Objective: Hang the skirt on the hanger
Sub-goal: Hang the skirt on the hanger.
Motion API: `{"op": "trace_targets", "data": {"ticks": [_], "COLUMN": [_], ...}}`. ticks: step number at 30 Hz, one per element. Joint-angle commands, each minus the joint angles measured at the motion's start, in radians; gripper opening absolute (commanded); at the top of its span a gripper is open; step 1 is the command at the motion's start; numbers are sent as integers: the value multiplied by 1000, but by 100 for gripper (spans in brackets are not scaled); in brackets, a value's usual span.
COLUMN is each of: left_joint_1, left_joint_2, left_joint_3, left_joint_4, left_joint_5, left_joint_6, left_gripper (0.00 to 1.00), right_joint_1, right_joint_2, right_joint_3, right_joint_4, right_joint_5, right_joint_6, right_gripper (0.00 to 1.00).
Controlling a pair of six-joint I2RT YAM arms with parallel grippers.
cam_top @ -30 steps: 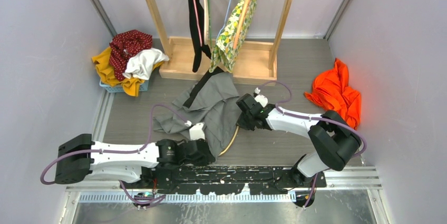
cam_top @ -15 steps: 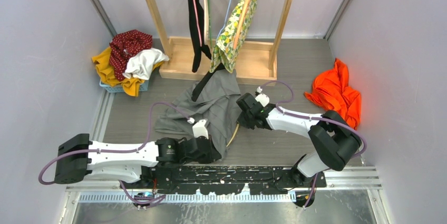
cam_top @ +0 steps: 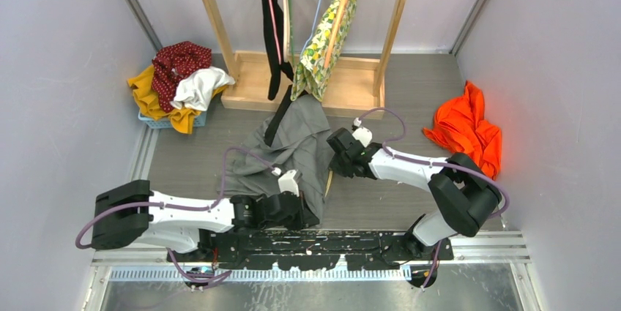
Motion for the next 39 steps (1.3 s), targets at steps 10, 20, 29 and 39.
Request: {"op": "trace_targets", "data": {"ticks": [10,20,29,39], "left_joint_1": [-13,-69,-83,-102], "left_joint_2": [-193,-128,4,-19], "left_joint_3": [25,-121,-170,-75], "left_joint_4": [62,245,557,231], "left_joint_5": [75,139,147,141], "left_joint_6": [-8,-135,-166,-121], "left_gripper": [0,0,2,29], "right_joint_1": [-26,-80,-52,35], "right_joint_2": [-130,-123,-108,-174], "right_joint_3": [-39,32,13,-141], "right_joint_4": [176,183,263,318], "right_joint_5": [1,-46,-99,-70], "right_joint_6": [77,65,58,-87], "right_gripper": [1,1,1,1]}}
